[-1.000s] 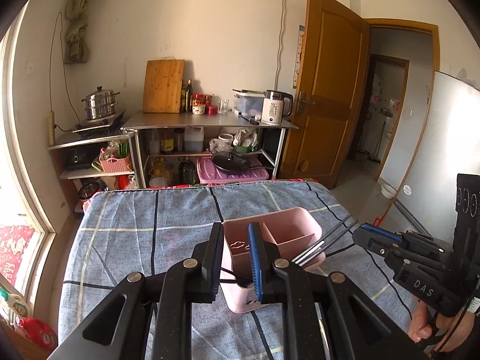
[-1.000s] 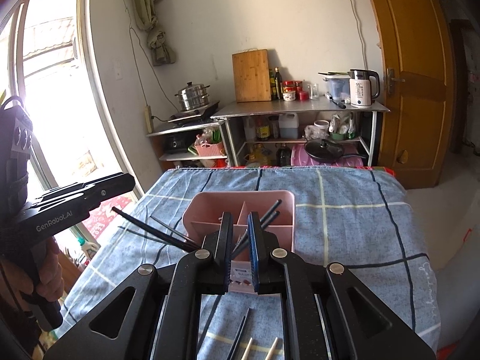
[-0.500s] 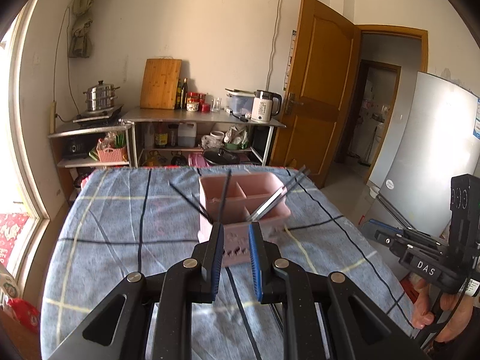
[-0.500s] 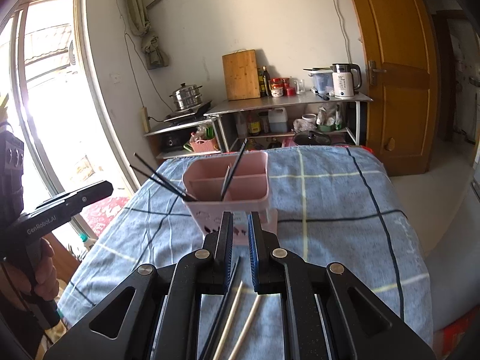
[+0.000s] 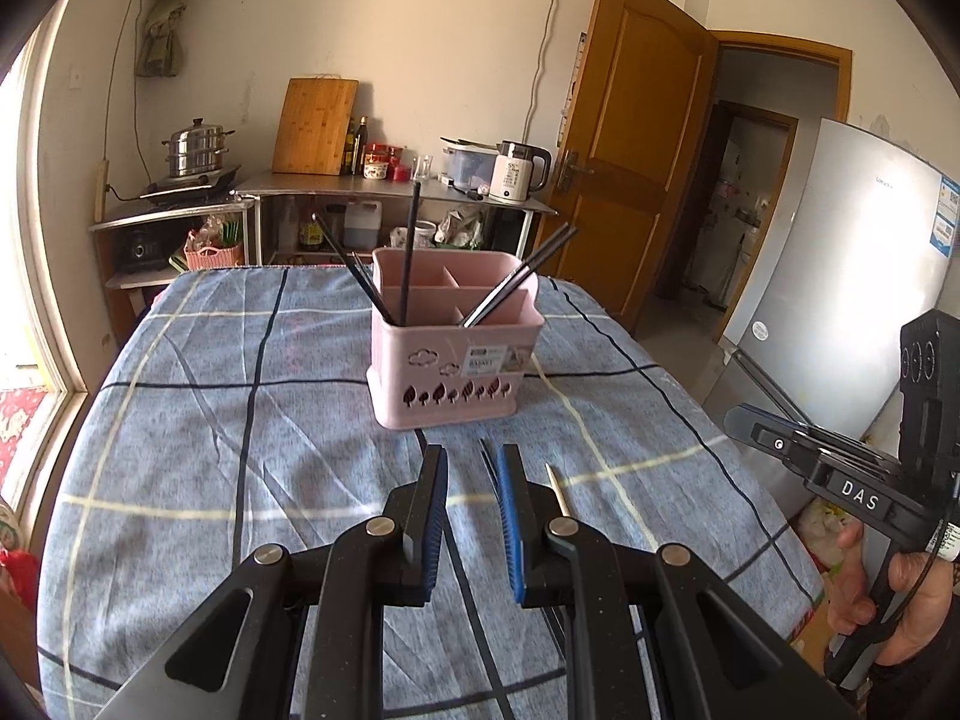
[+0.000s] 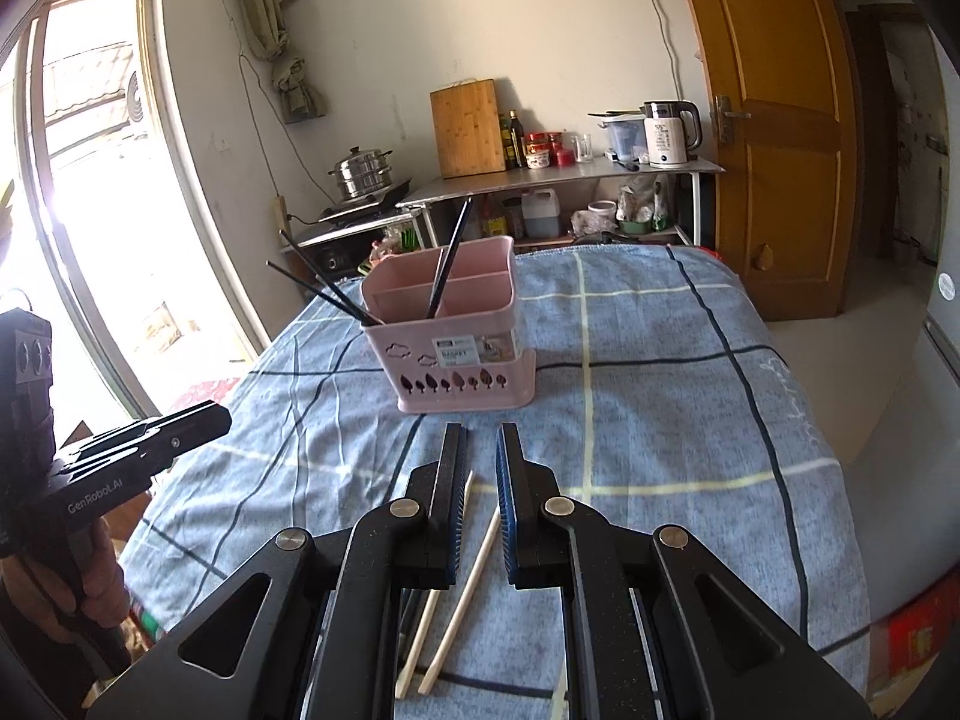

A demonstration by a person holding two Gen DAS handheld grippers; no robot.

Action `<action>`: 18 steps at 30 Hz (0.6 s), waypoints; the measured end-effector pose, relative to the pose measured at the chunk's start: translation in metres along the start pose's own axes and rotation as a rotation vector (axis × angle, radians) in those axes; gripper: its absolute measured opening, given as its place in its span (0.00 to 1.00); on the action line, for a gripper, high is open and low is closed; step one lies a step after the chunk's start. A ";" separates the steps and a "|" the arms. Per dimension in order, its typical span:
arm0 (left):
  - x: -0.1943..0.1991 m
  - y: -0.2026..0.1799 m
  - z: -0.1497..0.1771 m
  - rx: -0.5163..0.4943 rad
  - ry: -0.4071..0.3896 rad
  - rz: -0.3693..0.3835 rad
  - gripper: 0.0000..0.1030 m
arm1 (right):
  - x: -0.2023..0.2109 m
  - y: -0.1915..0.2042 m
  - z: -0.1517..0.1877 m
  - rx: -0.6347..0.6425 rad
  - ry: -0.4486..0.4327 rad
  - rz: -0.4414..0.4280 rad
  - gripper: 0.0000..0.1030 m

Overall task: Organize utensils
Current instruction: 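Move both open grippers back over the remaining wooden chopsticks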

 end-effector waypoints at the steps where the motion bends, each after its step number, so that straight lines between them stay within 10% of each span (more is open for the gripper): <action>1: 0.000 -0.002 0.003 0.001 0.004 0.005 0.16 | 0.000 -0.001 0.003 -0.001 0.004 0.000 0.10; 18: -0.023 -0.012 0.027 0.014 0.073 0.043 0.16 | -0.017 -0.006 0.025 -0.009 0.075 0.007 0.10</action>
Point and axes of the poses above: each gripper's, at about its wrist camera, not at the fingertips, and x roughly against the way its jaws point, y to its left, z to its underside, the point moved 6 cm from there along -x, roughly the way its jaws point, and after that the axes turned 12 degrees about -x, right-handed, at the moved point
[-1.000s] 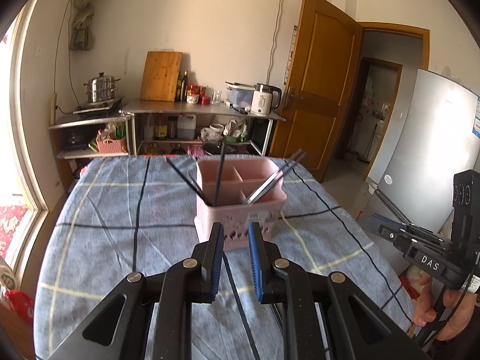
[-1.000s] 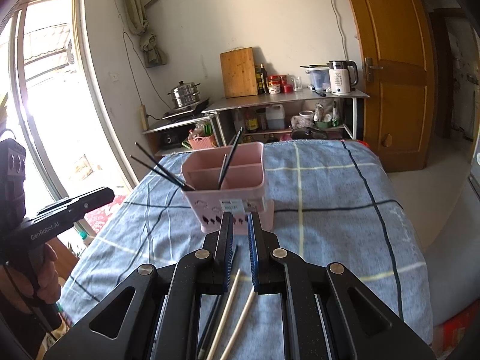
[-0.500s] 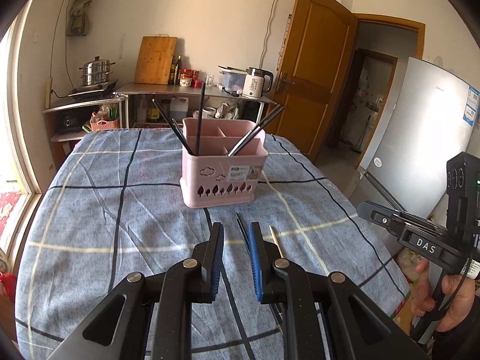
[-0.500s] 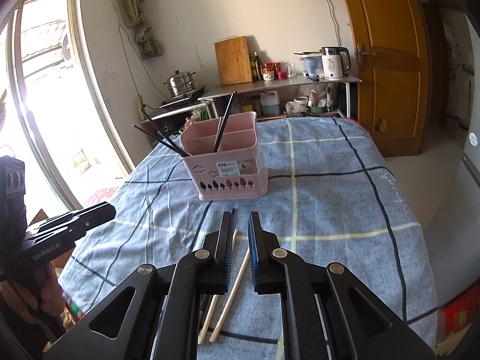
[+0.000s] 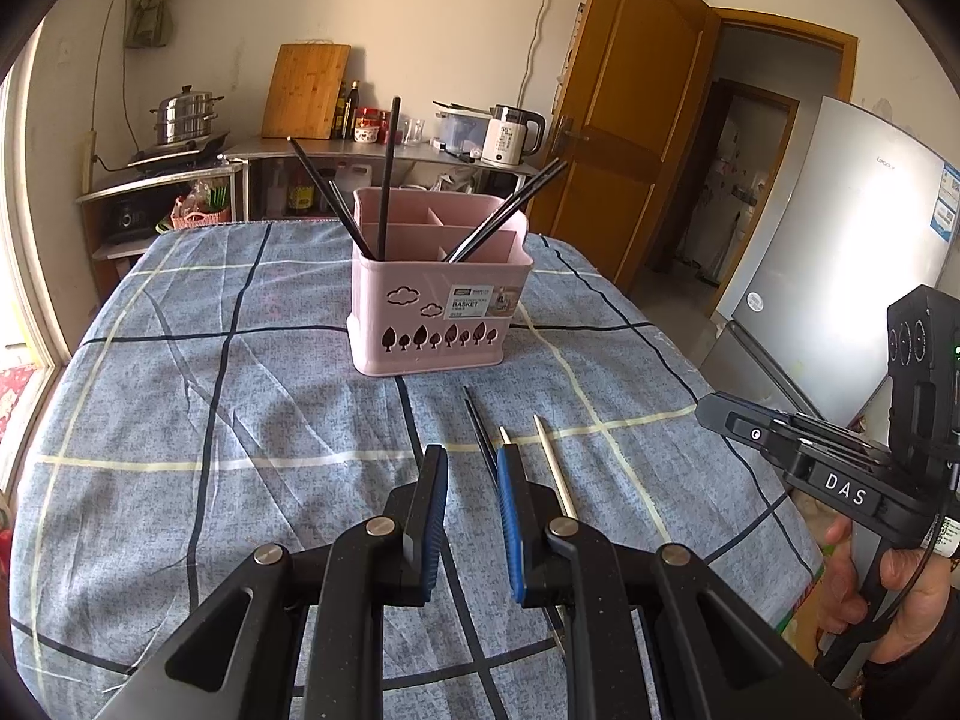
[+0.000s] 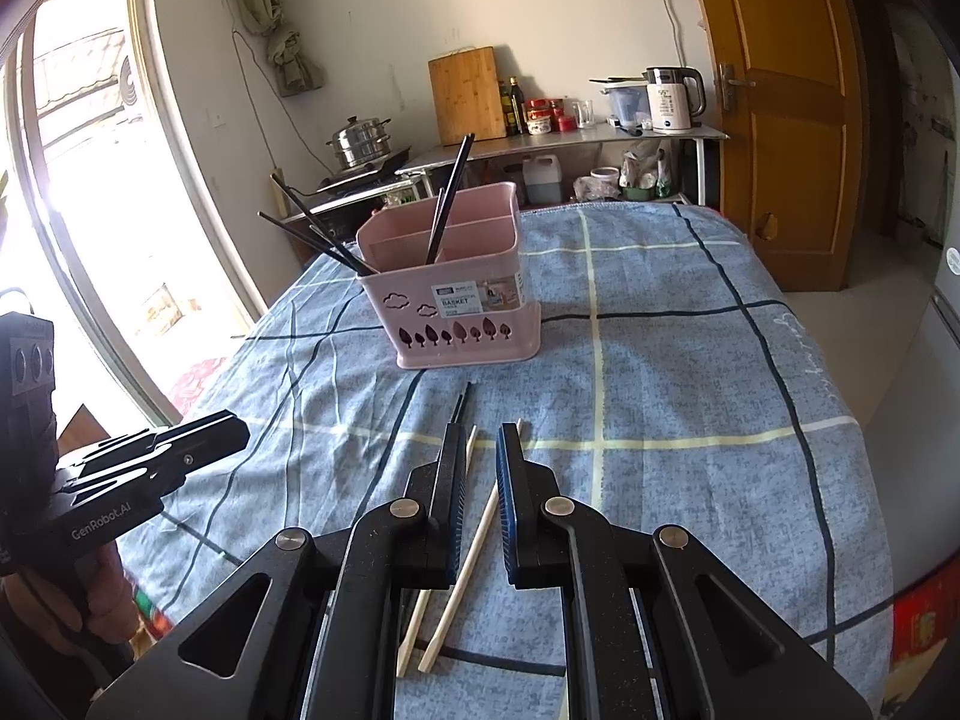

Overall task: Organize utensils
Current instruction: 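Move both open grippers back over the remaining wooden chopsticks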

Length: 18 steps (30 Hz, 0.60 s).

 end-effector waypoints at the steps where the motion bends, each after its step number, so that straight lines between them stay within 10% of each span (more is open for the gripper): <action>1: -0.003 0.000 0.000 0.003 0.005 0.003 0.16 | -0.003 0.000 0.001 -0.001 0.007 0.000 0.10; 18: -0.047 0.009 0.009 0.041 0.078 0.032 0.16 | -0.062 -0.009 0.024 -0.025 0.139 0.027 0.10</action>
Point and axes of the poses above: each gripper's, at about its wrist camera, not at the fingertips, and x roughly against the way its jaws point, y to its left, z to its underside, the point moved 6 cm from there along -x, roughly the way its jaws point, and after that the axes turned 12 degrees about -x, right-handed, at the moved point
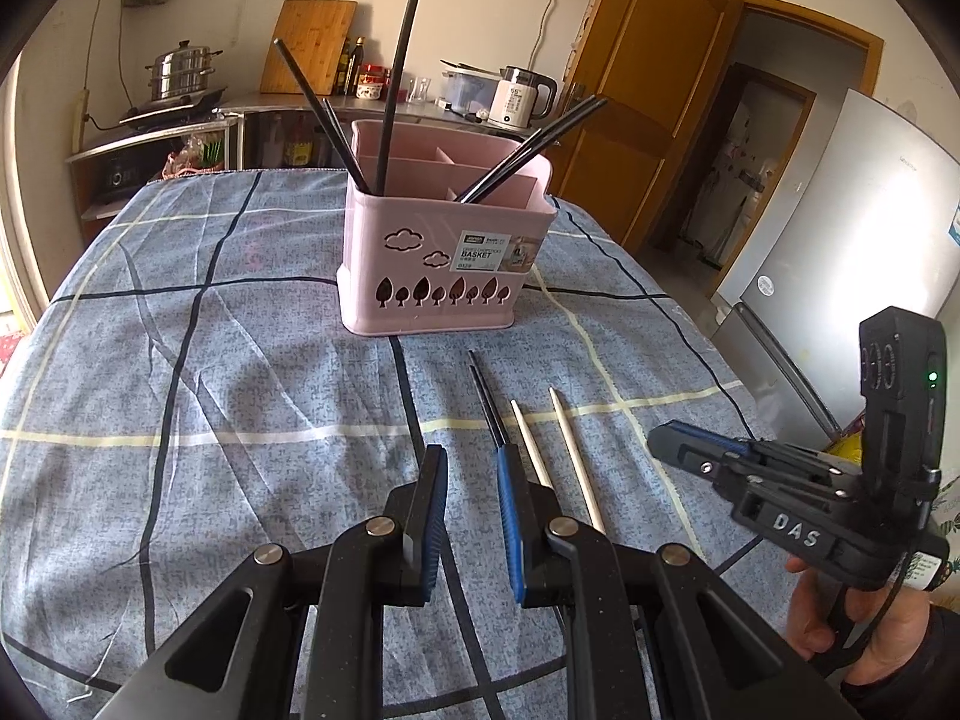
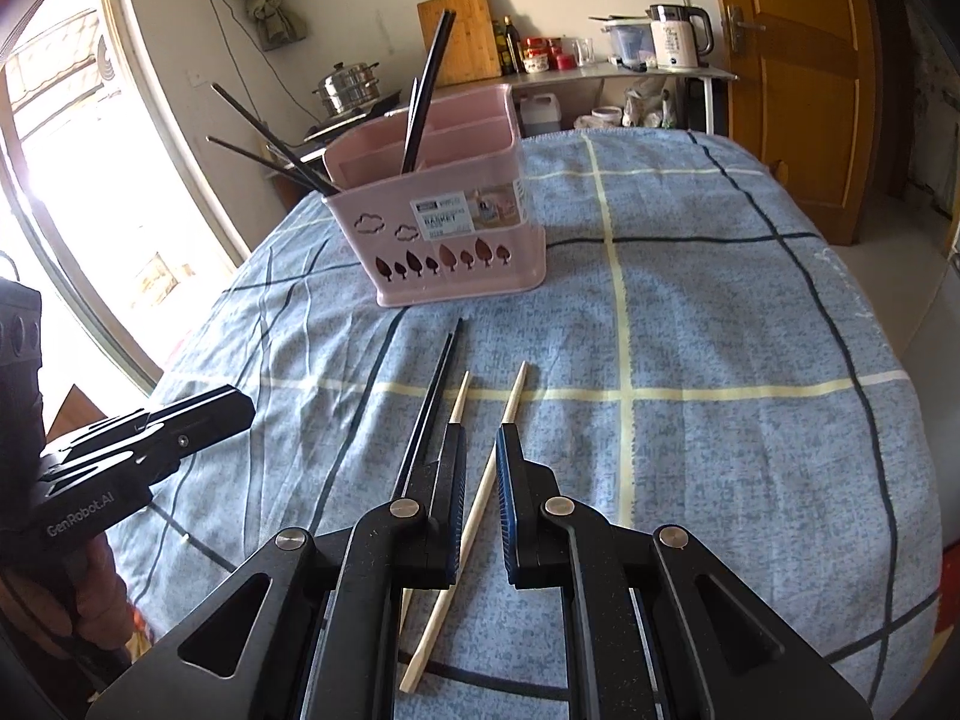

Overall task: Organize utensils
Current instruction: 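Move both open grippers back over the remaining wooden chopsticks, then close the left gripper on a wooden chopstick while the right gripper grasps a wooden chopstick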

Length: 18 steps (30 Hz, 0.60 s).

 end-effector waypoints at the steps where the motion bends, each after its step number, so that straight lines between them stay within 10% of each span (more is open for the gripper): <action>1: -0.002 0.000 0.000 0.003 0.003 0.004 0.16 | -0.007 0.000 0.001 -0.001 0.013 0.002 0.10; 18: -0.031 -0.007 -0.003 0.014 0.043 0.051 0.16 | -0.060 -0.010 0.012 -0.012 0.125 0.065 0.11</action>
Point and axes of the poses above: each gripper's, at about its wrist camera, not at the fingertips, and x roughly against the way its jaws point, y to its left, z to its underside, the point moved 6 cm from there along -x, roughly the way its jaws point, and after that the axes turned 12 degrees about -x, right-handed, at the moved point
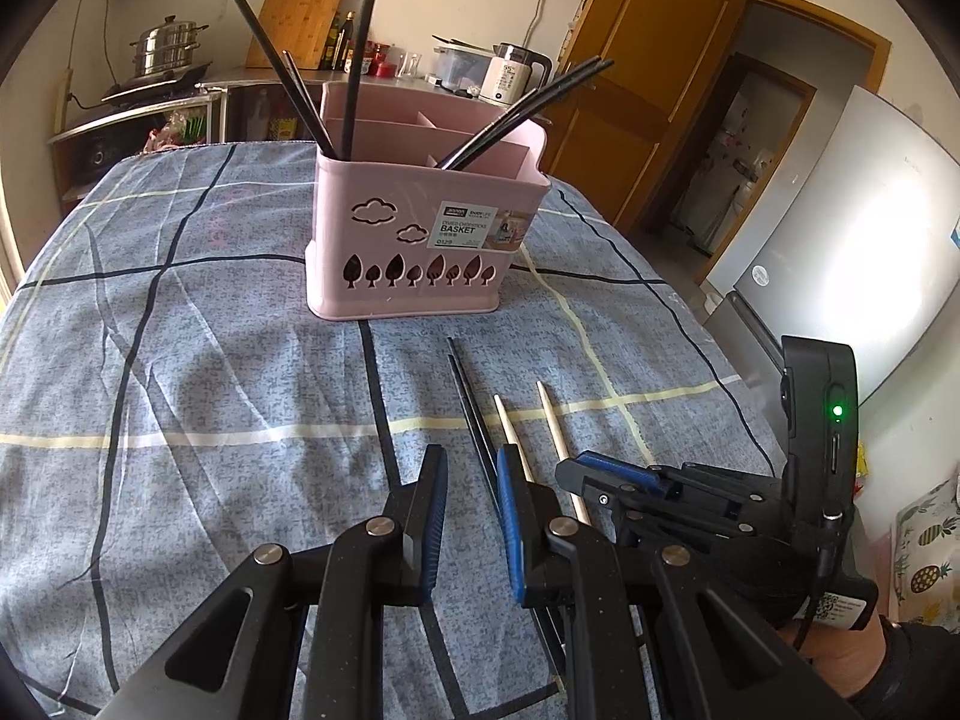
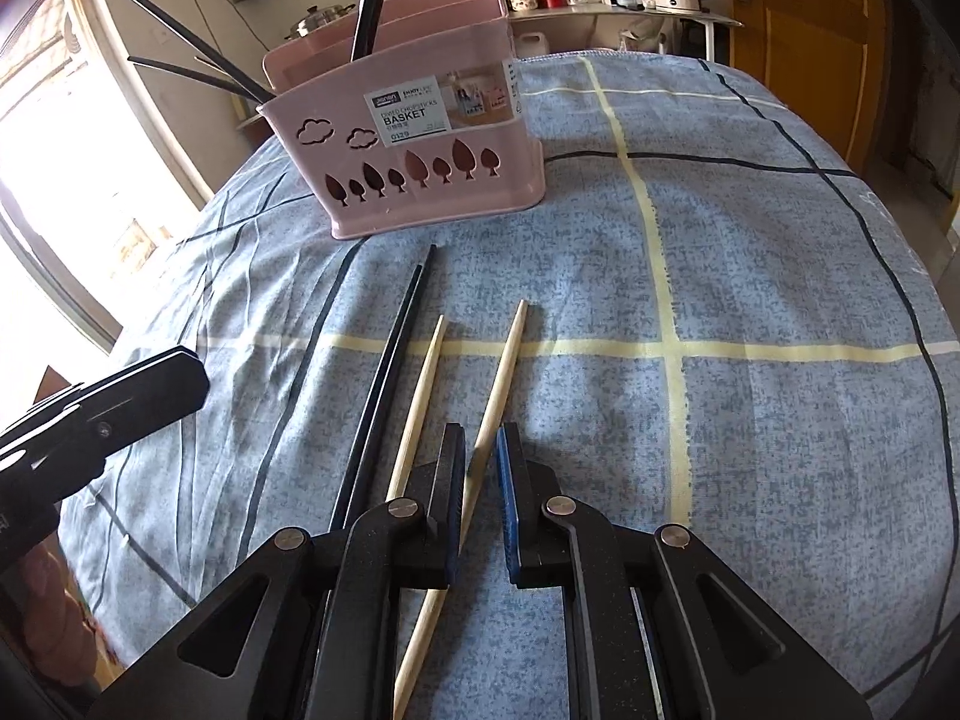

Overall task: Organize utensils
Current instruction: 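Close the left gripper on a wooden chopstick while the right gripper grasps a wooden chopstick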

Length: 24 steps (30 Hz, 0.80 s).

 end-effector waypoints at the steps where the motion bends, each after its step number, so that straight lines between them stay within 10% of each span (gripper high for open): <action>1: -0.002 -0.001 0.000 0.000 0.003 0.003 0.16 | 0.000 0.000 0.000 0.002 0.000 0.000 0.11; 13: -0.048 -0.033 -0.008 -0.007 0.066 0.084 0.16 | 0.020 -0.035 0.005 -0.009 0.007 0.033 0.08; 24: -0.091 -0.034 -0.008 -0.004 0.143 0.007 0.16 | 0.030 -0.057 0.004 -0.052 -0.004 0.035 0.08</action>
Point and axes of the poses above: each gripper's, at about its wrist camera, not at the fingertips, and x roughly against the way its jaws point, y to its left, z to its underside, the point moved 6 cm from there along -x, roughly the way its jaws point, and after that the axes turned 12 degrees about -x, right-handed, at the moved point
